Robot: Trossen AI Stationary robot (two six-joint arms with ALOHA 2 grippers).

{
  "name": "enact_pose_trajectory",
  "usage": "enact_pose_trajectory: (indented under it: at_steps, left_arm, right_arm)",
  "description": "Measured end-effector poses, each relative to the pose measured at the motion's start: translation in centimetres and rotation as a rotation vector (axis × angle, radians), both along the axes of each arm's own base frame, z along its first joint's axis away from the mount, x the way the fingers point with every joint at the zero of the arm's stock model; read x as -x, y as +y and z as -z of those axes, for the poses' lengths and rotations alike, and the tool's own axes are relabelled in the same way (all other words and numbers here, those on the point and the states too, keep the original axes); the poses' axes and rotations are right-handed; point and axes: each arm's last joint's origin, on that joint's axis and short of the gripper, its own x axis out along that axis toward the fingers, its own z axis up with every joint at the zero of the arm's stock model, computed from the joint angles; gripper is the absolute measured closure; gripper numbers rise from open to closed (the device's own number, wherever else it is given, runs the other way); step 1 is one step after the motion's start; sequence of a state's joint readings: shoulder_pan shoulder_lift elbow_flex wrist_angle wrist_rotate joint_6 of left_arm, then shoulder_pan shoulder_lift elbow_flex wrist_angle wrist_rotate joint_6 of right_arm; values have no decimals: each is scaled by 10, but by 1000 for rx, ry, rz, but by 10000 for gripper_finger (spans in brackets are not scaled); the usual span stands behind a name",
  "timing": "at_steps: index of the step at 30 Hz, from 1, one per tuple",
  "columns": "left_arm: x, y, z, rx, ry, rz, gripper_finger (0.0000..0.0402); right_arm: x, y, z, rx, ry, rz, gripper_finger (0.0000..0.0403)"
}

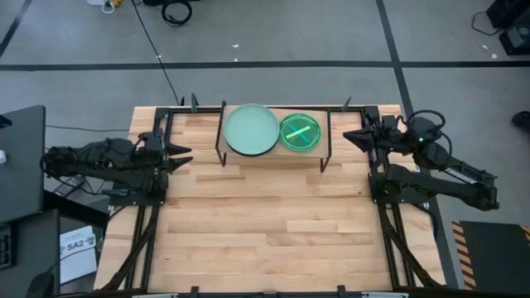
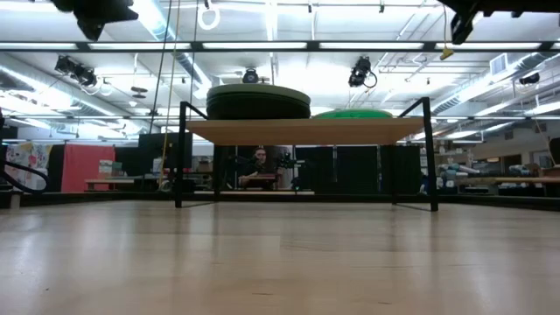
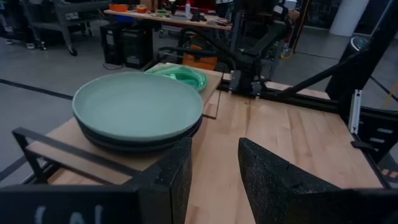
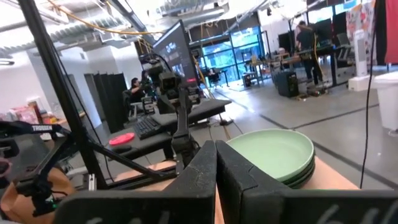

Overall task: Place and stack plates onto a shelf
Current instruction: Return to Home Position

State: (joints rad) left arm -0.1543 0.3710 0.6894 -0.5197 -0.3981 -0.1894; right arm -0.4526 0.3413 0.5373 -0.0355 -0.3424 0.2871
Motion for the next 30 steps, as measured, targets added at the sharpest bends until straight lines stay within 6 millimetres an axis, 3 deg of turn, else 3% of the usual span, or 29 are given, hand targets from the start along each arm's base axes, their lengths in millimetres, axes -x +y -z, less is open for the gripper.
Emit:
enact_pose_trajectory:
  at_steps: [15,22,30]
  left_arm:
    - [7,2,66,21,-143,-17,265]
    - [13,2,83,5,-182,-15,265]
    - [12,2,86,-26,-155,-18,265]
  right_arm:
    - [43,17,16,43,53,129,396]
    - [54,22,26,55,38,147,396]
    - [45,18,41,50,98,145,396]
